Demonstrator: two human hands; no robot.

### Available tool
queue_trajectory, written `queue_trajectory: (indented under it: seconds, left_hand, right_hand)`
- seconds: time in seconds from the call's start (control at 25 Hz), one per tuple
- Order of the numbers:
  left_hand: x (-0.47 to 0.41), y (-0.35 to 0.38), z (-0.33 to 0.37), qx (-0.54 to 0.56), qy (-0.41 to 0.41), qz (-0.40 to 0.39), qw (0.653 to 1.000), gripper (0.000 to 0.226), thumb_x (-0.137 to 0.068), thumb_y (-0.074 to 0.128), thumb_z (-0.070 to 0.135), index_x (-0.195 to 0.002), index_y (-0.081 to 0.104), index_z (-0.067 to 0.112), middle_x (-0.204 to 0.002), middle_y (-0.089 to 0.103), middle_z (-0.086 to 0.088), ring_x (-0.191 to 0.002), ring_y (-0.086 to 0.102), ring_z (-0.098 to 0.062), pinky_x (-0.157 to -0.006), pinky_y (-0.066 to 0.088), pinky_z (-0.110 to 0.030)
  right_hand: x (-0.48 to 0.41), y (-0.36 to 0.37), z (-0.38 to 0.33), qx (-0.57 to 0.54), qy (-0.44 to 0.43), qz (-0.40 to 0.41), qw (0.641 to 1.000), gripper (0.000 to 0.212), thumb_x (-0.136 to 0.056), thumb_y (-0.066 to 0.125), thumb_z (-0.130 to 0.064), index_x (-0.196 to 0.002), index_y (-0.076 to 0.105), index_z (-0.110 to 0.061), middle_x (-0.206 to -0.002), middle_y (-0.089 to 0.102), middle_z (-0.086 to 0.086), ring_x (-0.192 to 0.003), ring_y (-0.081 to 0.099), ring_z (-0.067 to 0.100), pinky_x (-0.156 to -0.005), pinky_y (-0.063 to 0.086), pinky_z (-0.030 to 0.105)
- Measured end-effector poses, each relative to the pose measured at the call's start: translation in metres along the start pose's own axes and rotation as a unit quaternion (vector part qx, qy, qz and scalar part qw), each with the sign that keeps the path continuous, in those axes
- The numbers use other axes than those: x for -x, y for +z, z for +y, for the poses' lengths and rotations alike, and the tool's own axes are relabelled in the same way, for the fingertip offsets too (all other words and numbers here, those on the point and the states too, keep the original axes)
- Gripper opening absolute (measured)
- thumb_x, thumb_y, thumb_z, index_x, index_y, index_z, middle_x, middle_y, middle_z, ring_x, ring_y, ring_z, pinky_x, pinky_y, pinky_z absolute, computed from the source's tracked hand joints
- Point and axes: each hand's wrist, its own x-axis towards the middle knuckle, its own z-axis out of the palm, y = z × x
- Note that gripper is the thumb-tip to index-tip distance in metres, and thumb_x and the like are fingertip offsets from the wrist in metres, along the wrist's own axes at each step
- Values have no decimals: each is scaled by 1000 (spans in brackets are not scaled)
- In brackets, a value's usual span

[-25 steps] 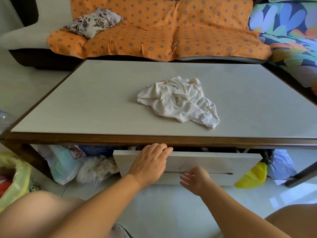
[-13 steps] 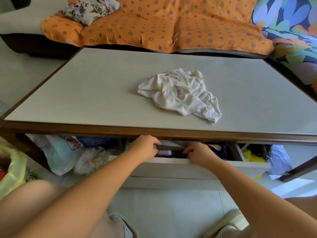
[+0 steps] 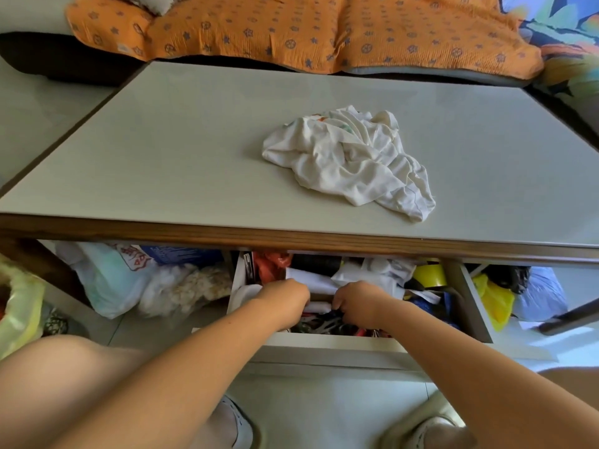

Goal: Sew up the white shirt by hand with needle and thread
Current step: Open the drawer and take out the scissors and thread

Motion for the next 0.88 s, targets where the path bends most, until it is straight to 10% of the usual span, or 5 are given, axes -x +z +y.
queue_trajectory:
  seconds: [0.52, 0.88]
  left_hand:
    - [-7, 6, 18, -30, 52, -43, 997, 41, -97, 48, 47, -95, 65, 10, -76, 52, -1, -75, 53, -21, -54, 32, -28]
    - [20, -32, 13, 131, 73, 3, 989, 33, -97, 49, 46, -111, 65, 21, -79, 56, 5, -65, 52, -10, -60, 41, -29]
  right_hand:
    - [44, 0, 15, 73, -19, -5, 997, 37, -87, 64, -19, -123, 52, -16, -118, 58, 7, -112, 51, 26, -79, 44, 33]
    - [110, -51, 70, -194, -32, 57, 979, 35, -86, 67, -11, -111, 62, -35, -91, 68, -18, -75, 62, -1, -69, 45, 11]
